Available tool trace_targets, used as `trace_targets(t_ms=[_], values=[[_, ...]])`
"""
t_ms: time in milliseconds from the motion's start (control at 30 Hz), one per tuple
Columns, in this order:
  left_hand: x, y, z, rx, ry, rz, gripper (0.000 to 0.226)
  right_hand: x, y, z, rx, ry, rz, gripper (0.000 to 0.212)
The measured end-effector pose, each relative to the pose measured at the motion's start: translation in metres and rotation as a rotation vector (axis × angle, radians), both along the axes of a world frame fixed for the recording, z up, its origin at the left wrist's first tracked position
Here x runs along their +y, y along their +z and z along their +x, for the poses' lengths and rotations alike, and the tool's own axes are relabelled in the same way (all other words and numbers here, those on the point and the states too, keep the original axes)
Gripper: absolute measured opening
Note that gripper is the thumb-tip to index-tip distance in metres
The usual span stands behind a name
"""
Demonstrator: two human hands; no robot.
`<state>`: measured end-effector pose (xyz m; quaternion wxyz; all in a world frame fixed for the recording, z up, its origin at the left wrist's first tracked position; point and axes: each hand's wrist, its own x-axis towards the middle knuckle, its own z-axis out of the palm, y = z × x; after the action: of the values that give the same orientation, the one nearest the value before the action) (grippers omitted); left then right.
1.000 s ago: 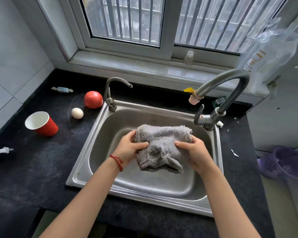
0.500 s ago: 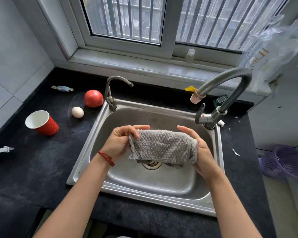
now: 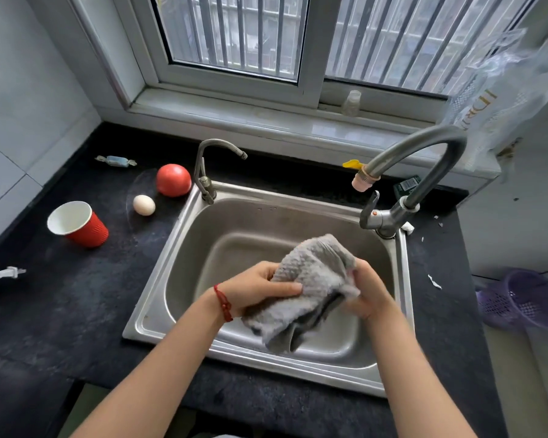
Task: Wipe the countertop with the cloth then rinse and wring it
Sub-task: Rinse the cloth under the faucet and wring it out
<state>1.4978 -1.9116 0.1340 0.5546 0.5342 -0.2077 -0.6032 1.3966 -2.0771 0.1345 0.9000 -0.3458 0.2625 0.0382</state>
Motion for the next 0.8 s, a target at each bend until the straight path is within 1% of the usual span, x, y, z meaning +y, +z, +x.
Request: trace_targets(t_ms=[33, 67, 100, 133, 167, 200, 233, 300, 333, 400, 467, 533, 600, 667, 700, 767, 800], values=[[-0.001, -0.001, -0.001, 0.016, 0.138, -0.021, 0.007, 0.006, -0.007, -0.003, -0.015, -0.102, 0.178, 0.060], [-0.003, -0.002, -0.002, 0.004, 0.265, -0.029, 0.007, 0.015, -0.014, -0.005, -0.021, -0.149, 0.296, 0.070], [-0.004, -0.005, -0.003, -0.036, 0.361, -0.017, 0.007, 0.026, -0.020, -0.007, -0.009, -0.123, 0.331, 0.076], [-0.004, -0.009, -0.004, -0.095, 0.413, 0.015, 0.007, 0.037, -0.025, -0.008, 0.016, -0.074, 0.297, 0.079], [-0.005, -0.012, -0.005, -0.148, 0.433, 0.054, 0.006, 0.047, -0.027, -0.008, 0.036, -0.018, 0.234, 0.077], [-0.005, -0.015, -0.006, -0.189, 0.438, 0.088, 0.005, 0.054, -0.026, -0.005, 0.060, 0.013, 0.165, 0.070], [-0.004, -0.017, -0.008, -0.216, 0.445, 0.111, 0.004, 0.058, -0.024, -0.001, 0.085, 0.016, 0.093, 0.058], [0.000, -0.020, -0.009, -0.261, 0.485, 0.143, 0.003, 0.059, -0.020, 0.008, 0.155, -0.029, -0.127, 0.035], [0.002, -0.021, -0.009, -0.264, 0.510, 0.157, 0.007, 0.058, -0.020, 0.012, 0.189, -0.048, -0.245, 0.027], [0.007, -0.022, -0.007, -0.198, 0.560, 0.164, 0.017, 0.056, -0.021, 0.016, 0.216, -0.057, -0.400, 0.023], [0.012, -0.021, -0.003, -0.202, 0.548, 0.157, 0.020, 0.057, -0.018, 0.017, 0.210, -0.025, -0.535, 0.019], [0.018, -0.020, 0.002, -0.230, 0.493, 0.114, 0.018, 0.054, -0.013, 0.016, 0.146, 0.006, -0.656, 0.009], [0.023, -0.015, 0.008, -0.192, 0.469, 0.006, 0.025, 0.049, -0.008, 0.016, 0.010, -0.008, -0.728, 0.014], [0.026, -0.010, 0.014, -0.067, 0.496, -0.133, 0.035, 0.047, -0.001, 0.015, -0.157, -0.069, -0.720, 0.020], [0.027, -0.009, 0.017, -0.002, 0.507, -0.199, 0.037, 0.047, 0.002, 0.015, -0.233, -0.092, -0.696, 0.017], [0.027, -0.006, 0.023, 0.063, 0.514, -0.246, 0.047, 0.050, 0.010, 0.016, -0.360, -0.068, -0.645, 0.009], [0.028, -0.004, 0.025, 0.083, 0.504, -0.238, 0.052, 0.052, 0.012, 0.016, -0.398, -0.040, -0.620, 0.014]])
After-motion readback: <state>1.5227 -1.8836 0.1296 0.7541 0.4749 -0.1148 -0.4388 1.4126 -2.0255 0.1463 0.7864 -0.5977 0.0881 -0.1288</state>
